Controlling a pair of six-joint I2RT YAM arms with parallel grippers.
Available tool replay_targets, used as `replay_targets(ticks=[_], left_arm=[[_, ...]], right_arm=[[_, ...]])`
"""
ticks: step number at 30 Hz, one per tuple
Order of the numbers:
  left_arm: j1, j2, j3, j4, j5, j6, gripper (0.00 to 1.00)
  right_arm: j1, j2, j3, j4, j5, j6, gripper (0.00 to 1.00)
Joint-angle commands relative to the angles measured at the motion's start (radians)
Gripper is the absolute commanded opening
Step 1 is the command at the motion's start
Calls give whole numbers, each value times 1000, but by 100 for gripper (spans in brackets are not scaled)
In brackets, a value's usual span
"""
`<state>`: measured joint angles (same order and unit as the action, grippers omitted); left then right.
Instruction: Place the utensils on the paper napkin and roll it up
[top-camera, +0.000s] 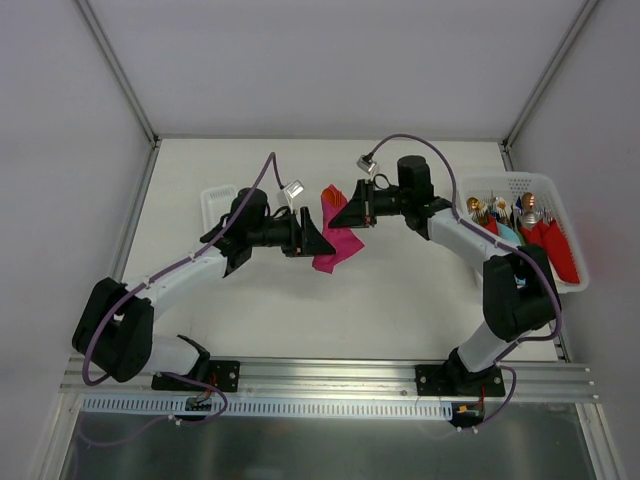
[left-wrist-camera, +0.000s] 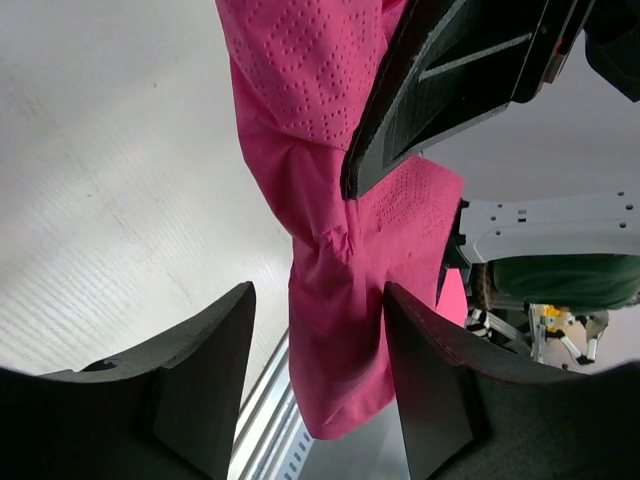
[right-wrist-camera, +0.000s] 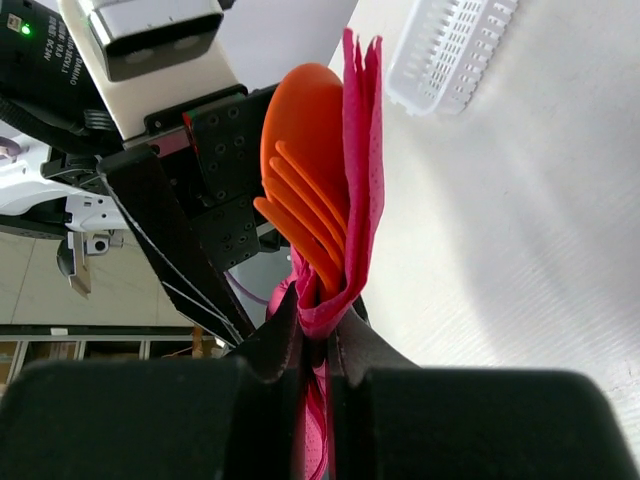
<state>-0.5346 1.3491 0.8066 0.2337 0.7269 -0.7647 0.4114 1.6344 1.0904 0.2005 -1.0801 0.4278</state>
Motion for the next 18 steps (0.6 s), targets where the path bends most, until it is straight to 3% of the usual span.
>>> replay_targets(ticks=[1,18], left_arm=[[12,-48,16,47,77,19,53],[12,-76,-64,150,167,-25,24]], right_arm=[[7,-54,63,14,-11,-31,0],[17,-61,126,4,-6,-41,0]])
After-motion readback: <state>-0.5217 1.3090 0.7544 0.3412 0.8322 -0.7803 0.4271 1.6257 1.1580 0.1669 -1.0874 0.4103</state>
